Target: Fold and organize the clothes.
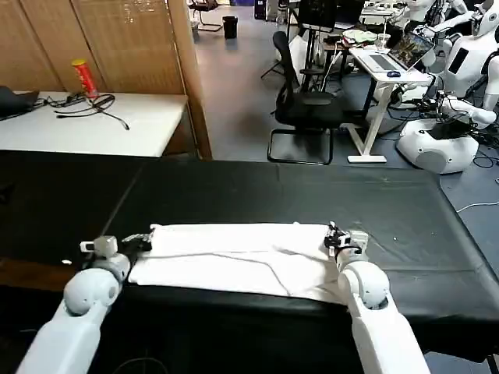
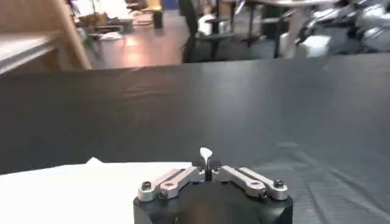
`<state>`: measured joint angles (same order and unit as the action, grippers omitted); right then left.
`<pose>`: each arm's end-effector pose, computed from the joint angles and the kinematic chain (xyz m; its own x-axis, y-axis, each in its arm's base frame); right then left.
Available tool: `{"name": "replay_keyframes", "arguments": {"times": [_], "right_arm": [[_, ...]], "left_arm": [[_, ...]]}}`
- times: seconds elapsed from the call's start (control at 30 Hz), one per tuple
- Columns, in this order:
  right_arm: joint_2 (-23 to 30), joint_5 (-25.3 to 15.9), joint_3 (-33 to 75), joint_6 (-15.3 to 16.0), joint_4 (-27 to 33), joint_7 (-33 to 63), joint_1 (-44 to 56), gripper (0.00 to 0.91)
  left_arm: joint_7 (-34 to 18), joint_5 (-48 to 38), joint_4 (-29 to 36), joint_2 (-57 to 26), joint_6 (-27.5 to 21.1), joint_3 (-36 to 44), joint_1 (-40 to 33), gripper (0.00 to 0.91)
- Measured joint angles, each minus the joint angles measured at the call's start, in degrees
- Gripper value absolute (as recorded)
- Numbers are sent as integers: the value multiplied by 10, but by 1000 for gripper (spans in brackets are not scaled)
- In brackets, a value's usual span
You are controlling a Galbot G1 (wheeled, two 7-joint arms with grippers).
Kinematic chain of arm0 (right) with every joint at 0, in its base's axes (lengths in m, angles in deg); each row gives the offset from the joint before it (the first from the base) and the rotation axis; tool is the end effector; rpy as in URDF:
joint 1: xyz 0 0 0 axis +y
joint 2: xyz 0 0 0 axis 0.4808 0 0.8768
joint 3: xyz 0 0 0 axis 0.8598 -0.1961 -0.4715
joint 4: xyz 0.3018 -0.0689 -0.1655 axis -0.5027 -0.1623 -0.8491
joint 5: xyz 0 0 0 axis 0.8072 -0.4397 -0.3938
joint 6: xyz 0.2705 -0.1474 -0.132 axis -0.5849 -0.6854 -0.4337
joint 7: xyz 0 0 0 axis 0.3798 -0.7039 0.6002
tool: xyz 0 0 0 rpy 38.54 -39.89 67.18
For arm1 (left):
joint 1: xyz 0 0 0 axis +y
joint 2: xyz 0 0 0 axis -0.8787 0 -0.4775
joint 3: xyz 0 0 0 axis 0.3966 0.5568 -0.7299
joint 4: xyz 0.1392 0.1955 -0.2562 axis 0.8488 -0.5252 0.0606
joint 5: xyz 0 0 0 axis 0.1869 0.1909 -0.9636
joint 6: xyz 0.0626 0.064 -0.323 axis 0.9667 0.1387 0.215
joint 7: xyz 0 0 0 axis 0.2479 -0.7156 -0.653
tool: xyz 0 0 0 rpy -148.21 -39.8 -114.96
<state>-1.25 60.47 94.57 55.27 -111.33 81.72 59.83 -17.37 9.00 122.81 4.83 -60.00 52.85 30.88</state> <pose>0.3395 -0.0402 -0.3044 -0.8873 0.0347 0.4600 0.0648 0.9967 0.0497 0.3216 0.1459 -0.3012 -0.8931 0.0590 0.4459 0.0492 0.9982 -0.0334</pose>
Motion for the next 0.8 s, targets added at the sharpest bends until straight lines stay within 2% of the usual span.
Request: {"name": "replay_keyframes", "arguments": {"times": [0.03, 0.37, 0.8], "right_arm": [[-2, 0, 1, 0, -2, -6, 2, 878], [-32, 18, 24, -1, -67, -38, 40, 878], [-46, 46, 73, 1, -187, -38, 119, 878]], "left_arm": [[-1, 4, -1, 3, 1, 1, -2, 878], [0, 48, 9, 5, 24, -11, 4, 878], [5, 39, 61, -3, 28, -59, 63, 878]]}}
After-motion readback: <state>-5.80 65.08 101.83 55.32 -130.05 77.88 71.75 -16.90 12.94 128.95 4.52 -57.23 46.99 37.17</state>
